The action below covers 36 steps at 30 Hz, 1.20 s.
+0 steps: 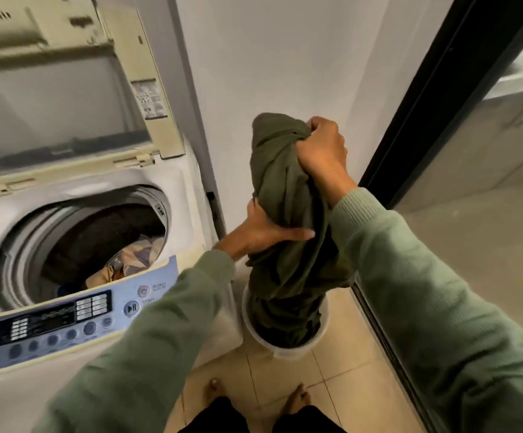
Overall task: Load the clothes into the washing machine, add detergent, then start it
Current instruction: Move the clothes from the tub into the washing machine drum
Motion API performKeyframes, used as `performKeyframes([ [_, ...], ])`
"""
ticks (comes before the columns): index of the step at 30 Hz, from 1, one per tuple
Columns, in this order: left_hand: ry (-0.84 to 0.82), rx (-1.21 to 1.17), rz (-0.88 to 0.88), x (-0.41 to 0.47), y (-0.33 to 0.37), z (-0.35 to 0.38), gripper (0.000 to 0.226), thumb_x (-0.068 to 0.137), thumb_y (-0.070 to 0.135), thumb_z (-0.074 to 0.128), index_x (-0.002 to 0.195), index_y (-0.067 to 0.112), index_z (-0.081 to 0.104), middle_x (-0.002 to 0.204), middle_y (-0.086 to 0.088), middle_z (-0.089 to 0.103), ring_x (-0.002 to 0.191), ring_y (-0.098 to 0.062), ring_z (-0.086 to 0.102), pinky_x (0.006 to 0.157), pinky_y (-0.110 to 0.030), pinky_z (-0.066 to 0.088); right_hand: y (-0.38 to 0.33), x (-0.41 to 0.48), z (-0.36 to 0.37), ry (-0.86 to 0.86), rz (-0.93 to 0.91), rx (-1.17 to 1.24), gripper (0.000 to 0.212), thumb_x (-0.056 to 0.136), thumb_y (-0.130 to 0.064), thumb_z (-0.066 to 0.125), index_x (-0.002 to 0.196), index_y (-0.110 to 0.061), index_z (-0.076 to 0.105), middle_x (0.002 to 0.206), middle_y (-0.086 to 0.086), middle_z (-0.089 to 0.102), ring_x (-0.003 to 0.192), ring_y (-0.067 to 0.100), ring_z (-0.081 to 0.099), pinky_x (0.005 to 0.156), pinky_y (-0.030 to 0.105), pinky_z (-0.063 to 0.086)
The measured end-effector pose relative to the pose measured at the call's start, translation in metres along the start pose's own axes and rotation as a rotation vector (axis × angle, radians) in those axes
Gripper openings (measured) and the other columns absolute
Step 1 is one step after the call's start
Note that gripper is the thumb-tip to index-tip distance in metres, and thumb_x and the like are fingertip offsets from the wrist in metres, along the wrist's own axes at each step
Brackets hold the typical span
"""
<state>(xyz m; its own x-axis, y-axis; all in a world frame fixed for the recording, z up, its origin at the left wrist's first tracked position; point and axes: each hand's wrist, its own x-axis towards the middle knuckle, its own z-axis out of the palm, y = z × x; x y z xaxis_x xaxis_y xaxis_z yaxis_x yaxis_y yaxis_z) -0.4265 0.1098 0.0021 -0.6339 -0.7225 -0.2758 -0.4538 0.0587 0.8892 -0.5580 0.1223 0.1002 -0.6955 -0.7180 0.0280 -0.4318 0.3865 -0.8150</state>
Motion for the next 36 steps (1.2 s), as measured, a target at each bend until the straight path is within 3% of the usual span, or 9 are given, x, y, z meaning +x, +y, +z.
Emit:
performKeyframes([
  [5, 0.39, -0.323, 0.008, 0.0, 0.056, 0.0, 0.105, 0.046, 0.065, 0.085, 0.136, 0.024, 0.049, 0.13, 0.0, 0.06, 0.117, -0.02, 0.059, 0.105, -0.041, 0.046, -0.061, -0.004, -0.012, 0.053, 0.034, 0.279, 0.014, 0.076, -0.016, 0.055, 0.07, -0.024, 0.045, 0.078, -0.003, 0.056, 0.067, 0.019, 0.049, 0.062, 0.029, 0.042],
  [12, 0.64, -0.554, -0.043, 0.0, 0.08, -0.038, 0.066, 0.07, 0.008, 0.073, 0.133, 0.015, 0.052, 0.122, -0.002, 0.061, 0.107, -0.02, 0.06, 0.099, -0.032, 0.048, -0.07, -0.007, -0.042, -0.312, -0.164, 0.438, 0.031, 0.075, -0.022, 0.078, 0.098, -0.015, 0.058, 0.074, 0.004, 0.063, 0.067, 0.017, 0.06, 0.051, 0.026, 0.049],
  [15, 0.689, -0.74, -0.089, -0.003, 0.089, -0.049, 0.058, 0.07, -0.001, 0.071, 0.125, 0.005, 0.057, 0.11, -0.004, 0.065, 0.097, -0.022, 0.063, 0.088, -0.027, 0.051, -0.031, -0.002, -0.057, -0.293, -0.226, 0.407, 0.065, 0.065, -0.043, 0.085, 0.121, -0.023, 0.057, 0.109, 0.002, 0.065, 0.099, 0.014, 0.063, 0.075, 0.025, 0.05],
  [18, 0.737, -0.931, -0.05, -0.004, 0.111, -0.06, 0.037, 0.075, -0.005, 0.068, 0.111, -0.001, 0.063, 0.107, -0.009, 0.068, 0.09, -0.023, 0.066, 0.077, -0.027, 0.056, 0.026, 0.0, -0.053, -0.476, -0.123, 0.184, 0.115, 0.054, -0.048, 0.09, 0.148, -0.031, 0.024, 0.143, 0.001, 0.038, 0.127, 0.017, 0.041, 0.101, 0.031, 0.04],
  [22, 0.669, -1.1, -0.018, -0.005, 0.15, -0.066, 0.024, 0.079, -0.002, 0.067, 0.103, -0.002, 0.069, 0.103, -0.013, 0.071, 0.088, -0.028, 0.069, 0.077, -0.038, 0.06, 0.074, -0.02, -0.019, -0.703, -0.112, 0.104, 0.137, 0.047, -0.042, 0.094, 0.151, -0.034, 0.005, 0.15, -0.01, 0.027, 0.134, 0.01, 0.035, 0.113, 0.033, 0.03],
  [26, 0.501, -1.207, 0.027, -0.012, 0.185, -0.068, 0.017, 0.08, 0.005, 0.066, 0.096, 0.002, 0.069, 0.1, -0.018, 0.072, 0.09, -0.034, 0.07, 0.081, -0.045, 0.059, 0.093, -0.026, 0.024, -0.494, -0.014, 0.095, 0.13, 0.037, -0.05, 0.094, 0.145, -0.025, 0.027, 0.137, -0.012, 0.043, 0.122, 0.006, 0.046, 0.105, 0.024, 0.037],
  [30, 0.31, -1.295, 0.054, -0.016, 0.203, -0.081, 0.041, 0.082, 0.022, 0.061, 0.119, 0.004, 0.066, 0.112, -0.021, 0.07, 0.104, -0.038, 0.067, 0.089, -0.057, 0.053, 0.116, -0.027, 0.043, -0.323, 0.104, 0.145, 0.063, 0.079, -0.03, 0.073, 0.134, -0.013, 0.048, 0.122, 0.002, 0.059, 0.112, 0.02, 0.058, 0.101, 0.035, 0.046],
  [33, 0.302, -1.296, 0.103, -0.02, 0.205, -0.1, 0.041, 0.086, 0.021, 0.057, 0.122, 0.003, 0.065, 0.113, -0.021, 0.069, 0.104, -0.037, 0.067, 0.088, -0.056, 0.054, 0.1, -0.029, 0.031, -0.203, 0.156, 0.505, 0.023, 0.093, -0.014, 0.062, 0.116, -0.019, 0.058, 0.101, -0.005, 0.064, 0.095, 0.015, 0.062, 0.087, 0.024, 0.052],
  [36, 0.414, -1.247, 0.163, -0.019, 0.191, -0.131, 0.047, 0.078, 0.015, 0.064, 0.123, 0.001, 0.063, 0.112, -0.022, 0.069, 0.101, -0.036, 0.068, 0.082, -0.054, 0.057, 0.099, -0.022, 0.014, -0.128, 0.114, 0.496, 0.02, 0.09, -0.011, 0.064, 0.11, -0.008, 0.065, 0.101, 0.002, 0.069, 0.097, 0.022, 0.065, 0.082, 0.027, 0.056],
])
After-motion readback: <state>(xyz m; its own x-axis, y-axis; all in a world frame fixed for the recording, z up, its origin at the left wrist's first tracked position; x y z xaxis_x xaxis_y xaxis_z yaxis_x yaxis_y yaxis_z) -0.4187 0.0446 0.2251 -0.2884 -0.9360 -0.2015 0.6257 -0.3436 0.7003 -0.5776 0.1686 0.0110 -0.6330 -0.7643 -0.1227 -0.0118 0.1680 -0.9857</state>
